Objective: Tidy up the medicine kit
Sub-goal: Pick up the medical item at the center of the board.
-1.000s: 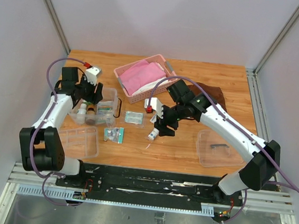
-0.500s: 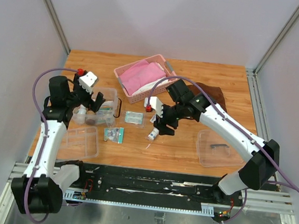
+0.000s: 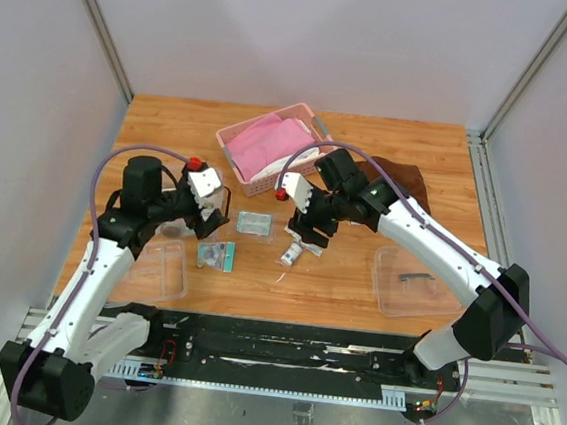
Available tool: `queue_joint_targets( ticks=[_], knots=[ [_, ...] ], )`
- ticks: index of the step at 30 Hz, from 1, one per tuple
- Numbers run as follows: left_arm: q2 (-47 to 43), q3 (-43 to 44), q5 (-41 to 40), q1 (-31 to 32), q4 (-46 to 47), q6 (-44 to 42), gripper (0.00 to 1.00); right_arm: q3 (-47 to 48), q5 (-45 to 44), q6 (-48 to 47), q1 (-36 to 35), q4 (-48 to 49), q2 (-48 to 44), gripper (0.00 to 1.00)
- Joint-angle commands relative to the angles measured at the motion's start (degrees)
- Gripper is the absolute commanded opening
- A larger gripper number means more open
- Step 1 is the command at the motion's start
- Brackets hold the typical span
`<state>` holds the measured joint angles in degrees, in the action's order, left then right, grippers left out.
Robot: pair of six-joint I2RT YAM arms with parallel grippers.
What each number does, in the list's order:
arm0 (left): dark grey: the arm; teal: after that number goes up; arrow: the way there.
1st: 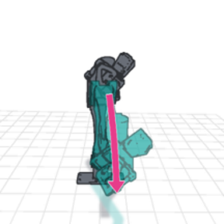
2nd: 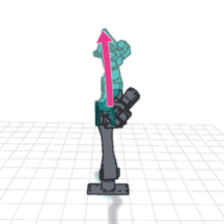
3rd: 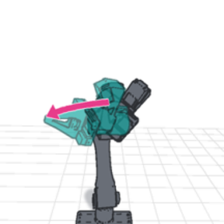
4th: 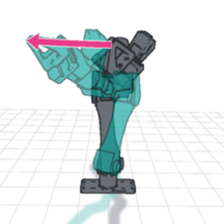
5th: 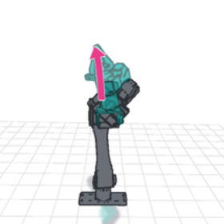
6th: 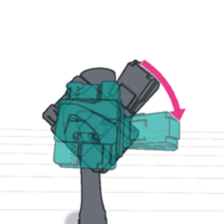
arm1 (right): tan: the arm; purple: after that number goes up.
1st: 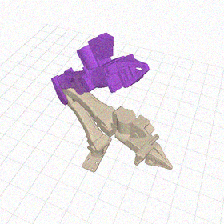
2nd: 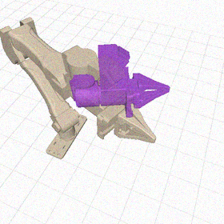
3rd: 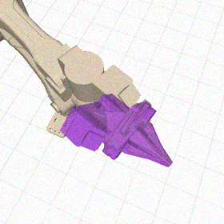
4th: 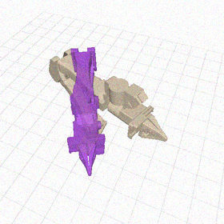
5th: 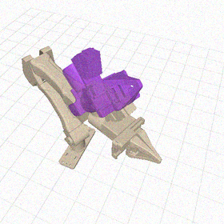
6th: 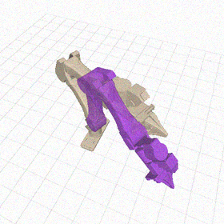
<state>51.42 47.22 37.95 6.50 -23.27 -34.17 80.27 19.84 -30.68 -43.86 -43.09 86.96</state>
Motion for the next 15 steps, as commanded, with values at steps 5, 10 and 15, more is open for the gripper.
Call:
queue_joint_targets(
  ticks=[5, 10, 15],
  knots=[
    [2.2, -3.4, -4.3, 12.1, -6.9, -10.5, 0.92, -1.2, -6.9, 5.1, 3.8, 3.9, 0.5, 0.66],
    [4.8, -5.5, -9.1, 19.2, -9.4, -14.8, 0.90, -1.5, -7.6, 4.7, 5.8, 4.2, 1.8, 0.66],
    [8.8, -7.6, -15.7, 24.1, -10.7, -17.3, 0.88, -1.6, -7.6, 4.4, 6.0, 4.2, 3.7, 0.65]
  ],
)
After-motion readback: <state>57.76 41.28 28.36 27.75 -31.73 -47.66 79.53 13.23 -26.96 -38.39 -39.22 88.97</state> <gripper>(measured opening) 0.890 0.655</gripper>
